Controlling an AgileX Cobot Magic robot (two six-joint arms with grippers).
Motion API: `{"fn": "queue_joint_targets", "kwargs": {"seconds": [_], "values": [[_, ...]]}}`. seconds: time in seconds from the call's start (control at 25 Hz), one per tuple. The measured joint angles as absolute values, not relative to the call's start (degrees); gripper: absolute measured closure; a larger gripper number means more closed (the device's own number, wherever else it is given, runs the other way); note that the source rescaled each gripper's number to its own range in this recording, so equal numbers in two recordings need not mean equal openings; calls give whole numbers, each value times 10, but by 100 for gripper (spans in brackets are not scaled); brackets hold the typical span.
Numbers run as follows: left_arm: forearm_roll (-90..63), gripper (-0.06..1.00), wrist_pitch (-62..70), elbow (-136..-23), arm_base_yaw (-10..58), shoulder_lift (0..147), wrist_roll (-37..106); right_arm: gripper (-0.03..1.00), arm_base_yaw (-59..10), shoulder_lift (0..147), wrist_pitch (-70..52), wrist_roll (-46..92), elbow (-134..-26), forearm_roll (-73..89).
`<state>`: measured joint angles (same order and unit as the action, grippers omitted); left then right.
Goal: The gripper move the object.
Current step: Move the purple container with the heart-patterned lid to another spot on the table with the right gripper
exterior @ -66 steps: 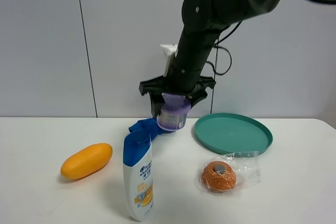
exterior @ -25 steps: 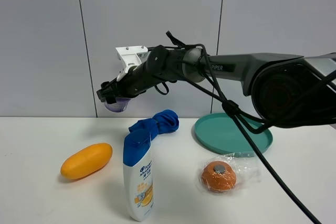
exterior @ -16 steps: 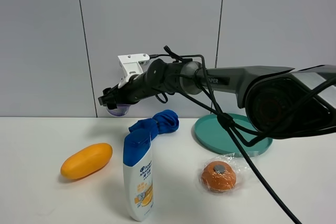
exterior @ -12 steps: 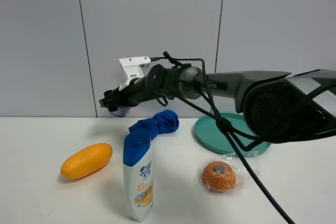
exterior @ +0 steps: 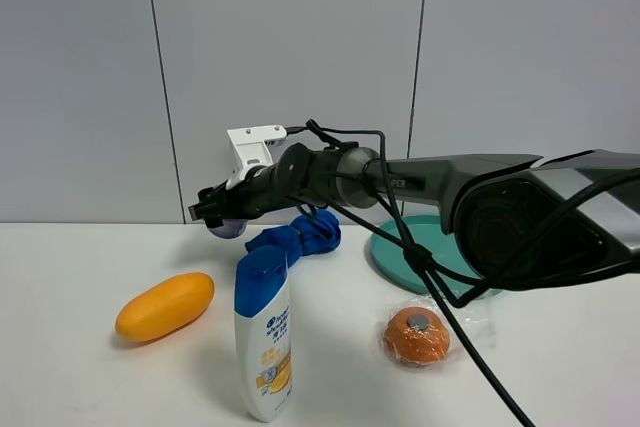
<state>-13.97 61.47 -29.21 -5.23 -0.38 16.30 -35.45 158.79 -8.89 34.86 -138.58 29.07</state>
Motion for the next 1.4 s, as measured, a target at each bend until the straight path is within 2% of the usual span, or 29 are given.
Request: {"fn": "queue_joint_targets", "kwargs": {"seconds": [1.16, 1.32, 1.4], "values": [[-140, -6, 615, -292, -52, -4, 163, 97, -358, 1607, -74, 349, -1386, 292], [-140, -6, 615, -292, -52, -4, 163, 93, -358, 1607, -72, 349, -1386, 292], [-140, -6, 615, -292, -52, -4, 163, 87, -358, 1607, -70, 349, -1386, 292]]}}
